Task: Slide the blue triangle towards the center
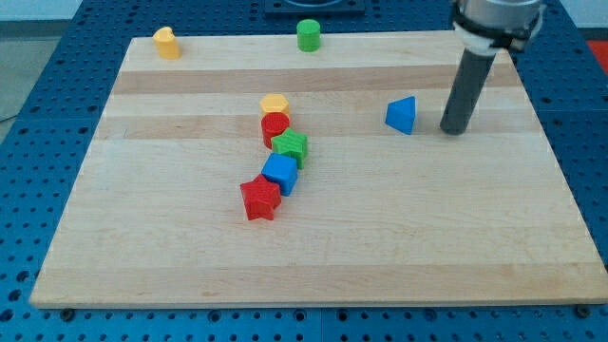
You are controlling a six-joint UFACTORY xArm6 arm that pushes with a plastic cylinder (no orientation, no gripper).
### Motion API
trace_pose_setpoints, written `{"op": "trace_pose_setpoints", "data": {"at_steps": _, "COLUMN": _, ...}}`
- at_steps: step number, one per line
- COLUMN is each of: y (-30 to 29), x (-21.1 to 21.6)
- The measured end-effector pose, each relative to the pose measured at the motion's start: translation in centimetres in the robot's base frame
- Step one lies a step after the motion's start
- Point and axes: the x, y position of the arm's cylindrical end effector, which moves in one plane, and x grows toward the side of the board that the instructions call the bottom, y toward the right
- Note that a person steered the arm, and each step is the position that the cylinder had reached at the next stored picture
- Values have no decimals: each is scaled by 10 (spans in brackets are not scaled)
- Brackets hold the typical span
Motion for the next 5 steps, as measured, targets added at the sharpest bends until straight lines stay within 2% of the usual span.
{"op": "trace_pose_setpoints", "data": {"at_steps": 1, "y": -32, "x": -18}}
{"op": "trace_pose_setpoints", "data": {"at_steps": 2, "y": -78, "x": -17}}
{"op": "trace_pose_setpoints", "data": {"at_steps": 3, "y": -86, "x": -11}}
{"op": "trace_pose_setpoints", "data": {"at_steps": 4, "y": -91, "x": -34}}
{"op": "trace_pose_setpoints", "data": {"at_steps": 5, "y": -127, "x": -27}}
